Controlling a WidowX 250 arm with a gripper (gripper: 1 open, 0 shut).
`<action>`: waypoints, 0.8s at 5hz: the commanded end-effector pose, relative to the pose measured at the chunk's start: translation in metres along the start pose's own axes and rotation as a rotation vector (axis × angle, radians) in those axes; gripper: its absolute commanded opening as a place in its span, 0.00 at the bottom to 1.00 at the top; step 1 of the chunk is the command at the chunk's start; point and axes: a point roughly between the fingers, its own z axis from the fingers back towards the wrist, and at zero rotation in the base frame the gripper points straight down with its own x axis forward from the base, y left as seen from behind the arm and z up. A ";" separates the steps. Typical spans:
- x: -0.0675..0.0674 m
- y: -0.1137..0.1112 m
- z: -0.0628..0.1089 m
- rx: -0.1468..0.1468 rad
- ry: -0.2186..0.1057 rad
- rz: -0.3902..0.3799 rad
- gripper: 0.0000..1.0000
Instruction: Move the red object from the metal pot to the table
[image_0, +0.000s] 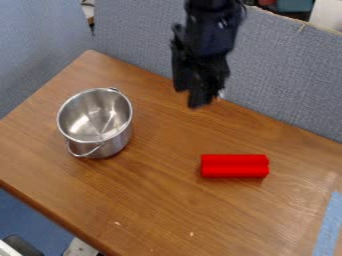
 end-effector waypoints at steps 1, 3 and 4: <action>0.007 -0.012 -0.022 0.026 -0.005 -0.075 1.00; 0.025 -0.020 0.000 0.012 -0.062 -0.022 1.00; 0.037 -0.027 0.041 -0.021 -0.117 0.005 1.00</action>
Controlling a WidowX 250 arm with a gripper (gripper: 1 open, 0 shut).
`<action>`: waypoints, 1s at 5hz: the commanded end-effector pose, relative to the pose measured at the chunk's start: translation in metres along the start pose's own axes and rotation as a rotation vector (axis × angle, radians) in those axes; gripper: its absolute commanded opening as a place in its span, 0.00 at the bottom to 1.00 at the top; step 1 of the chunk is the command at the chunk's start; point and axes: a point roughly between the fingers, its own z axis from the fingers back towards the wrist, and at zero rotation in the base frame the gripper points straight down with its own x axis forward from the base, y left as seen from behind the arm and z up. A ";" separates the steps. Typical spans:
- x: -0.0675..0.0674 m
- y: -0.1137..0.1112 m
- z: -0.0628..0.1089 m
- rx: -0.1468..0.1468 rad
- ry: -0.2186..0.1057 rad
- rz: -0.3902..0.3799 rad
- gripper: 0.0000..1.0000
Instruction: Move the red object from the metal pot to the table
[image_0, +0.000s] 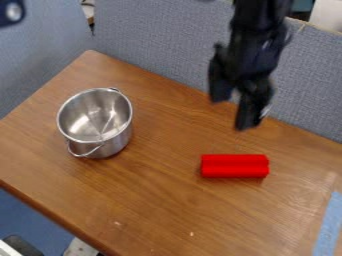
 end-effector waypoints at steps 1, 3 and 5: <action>-0.013 -0.014 0.014 0.011 -0.064 -0.017 1.00; -0.018 -0.043 0.011 -0.006 -0.045 -0.088 1.00; -0.015 -0.087 0.003 0.012 0.032 -0.333 1.00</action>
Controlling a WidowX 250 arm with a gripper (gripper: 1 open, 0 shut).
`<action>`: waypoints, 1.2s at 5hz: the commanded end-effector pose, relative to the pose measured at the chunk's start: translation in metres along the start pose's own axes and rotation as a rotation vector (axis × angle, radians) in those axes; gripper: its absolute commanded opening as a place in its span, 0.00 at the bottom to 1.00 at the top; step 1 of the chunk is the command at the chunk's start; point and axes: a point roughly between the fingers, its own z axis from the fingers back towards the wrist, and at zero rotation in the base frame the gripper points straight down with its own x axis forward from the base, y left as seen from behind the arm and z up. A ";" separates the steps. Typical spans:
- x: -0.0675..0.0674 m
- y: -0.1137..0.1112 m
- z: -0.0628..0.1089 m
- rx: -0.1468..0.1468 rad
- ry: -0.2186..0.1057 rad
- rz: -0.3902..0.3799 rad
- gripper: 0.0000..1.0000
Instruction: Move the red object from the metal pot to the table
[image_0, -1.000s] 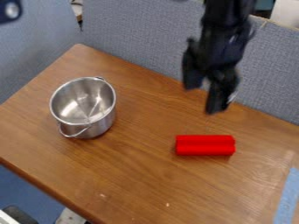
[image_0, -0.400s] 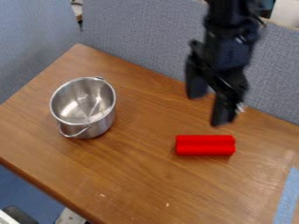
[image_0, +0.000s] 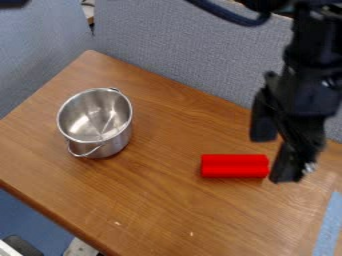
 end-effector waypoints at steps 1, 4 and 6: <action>-0.007 0.028 0.015 0.018 -0.020 -0.008 1.00; -0.069 0.089 0.025 0.045 0.032 -0.352 1.00; -0.078 0.107 0.019 0.076 0.025 -0.341 1.00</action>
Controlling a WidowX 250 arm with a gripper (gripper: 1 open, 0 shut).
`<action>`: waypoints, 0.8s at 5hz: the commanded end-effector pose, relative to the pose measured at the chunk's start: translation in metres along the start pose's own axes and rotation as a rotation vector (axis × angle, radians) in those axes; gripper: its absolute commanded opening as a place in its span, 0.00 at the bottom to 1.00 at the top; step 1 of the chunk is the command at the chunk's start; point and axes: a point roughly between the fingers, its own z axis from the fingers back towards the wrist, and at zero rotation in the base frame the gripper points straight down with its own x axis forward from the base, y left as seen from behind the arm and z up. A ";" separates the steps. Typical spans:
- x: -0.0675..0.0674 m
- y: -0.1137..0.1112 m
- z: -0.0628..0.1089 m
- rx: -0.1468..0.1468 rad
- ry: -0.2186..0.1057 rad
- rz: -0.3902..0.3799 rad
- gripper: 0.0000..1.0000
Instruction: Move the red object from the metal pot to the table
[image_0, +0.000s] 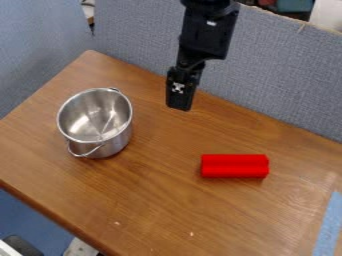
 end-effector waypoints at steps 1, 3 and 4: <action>-0.008 0.005 -0.019 0.082 -0.056 0.061 1.00; -0.034 0.008 -0.096 0.154 -0.051 0.173 1.00; -0.047 -0.002 -0.091 0.155 -0.059 0.342 1.00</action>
